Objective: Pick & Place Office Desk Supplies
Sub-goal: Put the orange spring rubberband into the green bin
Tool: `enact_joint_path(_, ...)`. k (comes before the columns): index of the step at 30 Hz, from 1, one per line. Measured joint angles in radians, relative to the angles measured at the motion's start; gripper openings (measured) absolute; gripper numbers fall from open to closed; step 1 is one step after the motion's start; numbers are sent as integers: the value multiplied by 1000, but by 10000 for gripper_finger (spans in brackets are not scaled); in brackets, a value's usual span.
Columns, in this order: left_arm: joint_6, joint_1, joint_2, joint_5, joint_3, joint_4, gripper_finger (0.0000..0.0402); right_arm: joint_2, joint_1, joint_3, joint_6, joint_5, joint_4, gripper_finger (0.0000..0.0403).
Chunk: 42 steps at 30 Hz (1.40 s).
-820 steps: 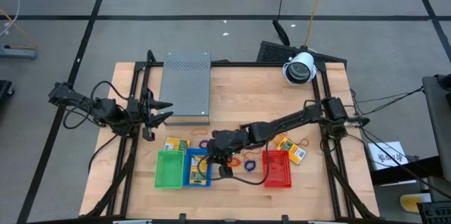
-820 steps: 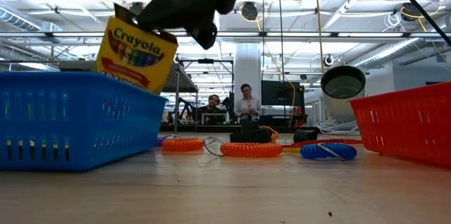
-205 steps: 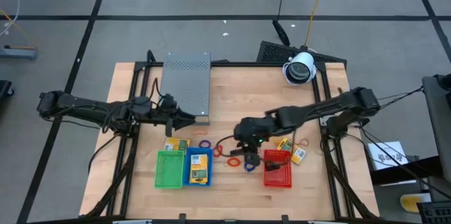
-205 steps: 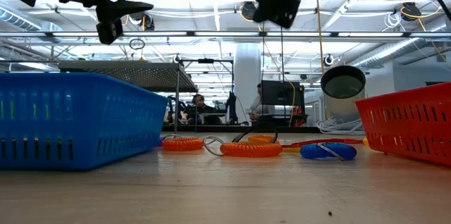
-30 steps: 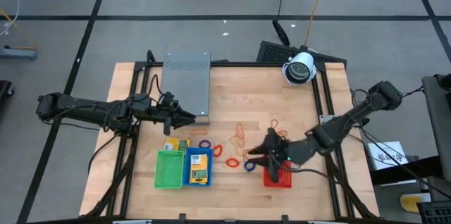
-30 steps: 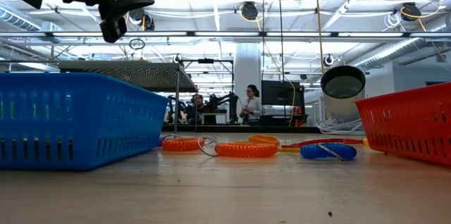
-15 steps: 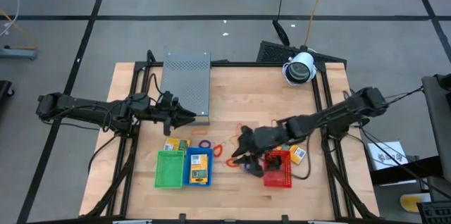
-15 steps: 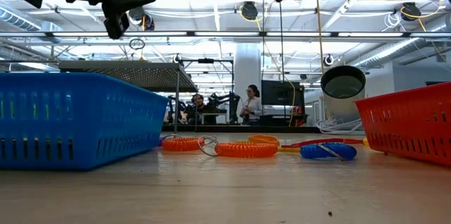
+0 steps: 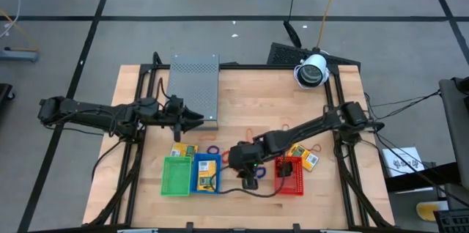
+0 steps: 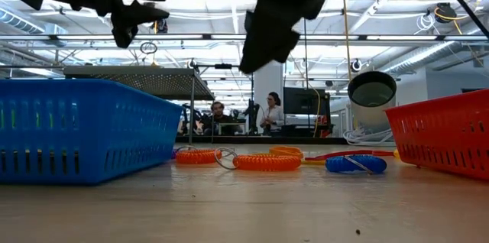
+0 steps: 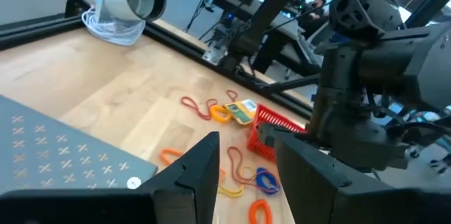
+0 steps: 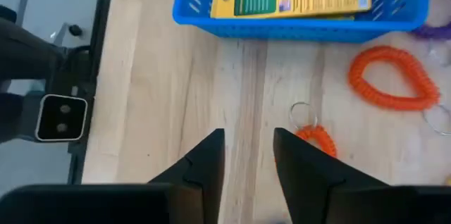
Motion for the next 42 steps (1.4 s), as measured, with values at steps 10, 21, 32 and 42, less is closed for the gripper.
enact_joint_path(10,-1,0,0,0,0,-61,145,6,-7,0,-30,78,-13,143)
enact_joint_path(21,-35,0,0,-10,0,-67,145,6,-6,-99,-24,129,1,139)
enact_joint_path(32,-62,0,0,-26,0,-67,145,6,-5,-189,-7,185,135,130)
enact_joint_path(42,-64,0,0,-34,0,-65,145,6,-3,-285,27,206,231,130)
